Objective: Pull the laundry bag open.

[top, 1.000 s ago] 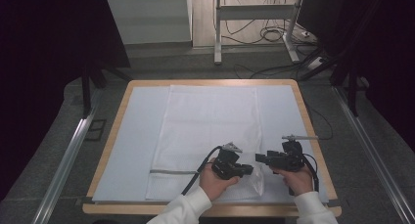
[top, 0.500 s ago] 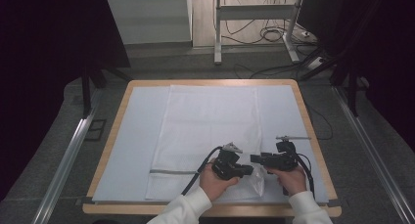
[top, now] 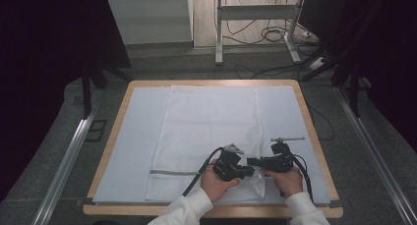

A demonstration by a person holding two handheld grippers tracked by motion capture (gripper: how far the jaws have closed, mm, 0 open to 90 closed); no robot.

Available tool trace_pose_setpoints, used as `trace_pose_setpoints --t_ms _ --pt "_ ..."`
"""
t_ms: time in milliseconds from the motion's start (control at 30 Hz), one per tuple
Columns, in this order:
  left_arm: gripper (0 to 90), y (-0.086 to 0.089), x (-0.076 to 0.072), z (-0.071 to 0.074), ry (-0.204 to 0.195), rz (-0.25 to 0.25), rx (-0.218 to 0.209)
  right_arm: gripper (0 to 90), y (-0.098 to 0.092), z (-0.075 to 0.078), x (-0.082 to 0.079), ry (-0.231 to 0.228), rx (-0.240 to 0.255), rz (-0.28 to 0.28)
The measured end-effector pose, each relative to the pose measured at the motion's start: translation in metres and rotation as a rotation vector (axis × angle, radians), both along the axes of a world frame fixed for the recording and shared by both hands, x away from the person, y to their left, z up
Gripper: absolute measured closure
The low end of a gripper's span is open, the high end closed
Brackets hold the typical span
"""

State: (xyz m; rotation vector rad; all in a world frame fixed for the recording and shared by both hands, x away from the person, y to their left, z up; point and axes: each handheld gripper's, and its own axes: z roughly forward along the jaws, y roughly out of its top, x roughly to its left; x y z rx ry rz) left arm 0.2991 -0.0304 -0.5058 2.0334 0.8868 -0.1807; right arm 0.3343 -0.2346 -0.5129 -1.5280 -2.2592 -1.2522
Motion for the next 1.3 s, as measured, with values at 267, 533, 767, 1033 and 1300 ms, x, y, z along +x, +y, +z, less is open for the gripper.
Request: trace_pose_setpoints --t_ms 267,533,767,1033,1300 --pt "86.8 -0.0007 0.0002 -0.0026 0.006 0.001 0.0 86.3 0.0005 0.0 -0.0011 -0.007 -0.028 0.027" --pt "86.8 -0.0003 0.0004 -0.0045 0.008 -0.001 0.004 86.9 0.0005 0.0011 -0.002 -0.023 -0.048 0.04" --pt "86.8 -0.0001 0.0009 -0.0063 0.015 -0.002 0.004 87.0 0.001 0.0015 -0.002 -0.028 -0.06 0.05" --pt "86.8 0.0002 0.0005 -0.0076 0.017 0.0 0.002 87.1 0.0001 0.0013 -0.0017 -0.026 -0.053 0.053" --pt "86.8 0.0009 0.0004 -0.0093 0.024 0.005 -0.004 87.1 -0.0007 0.0013 -0.0016 -0.023 -0.05 0.055"
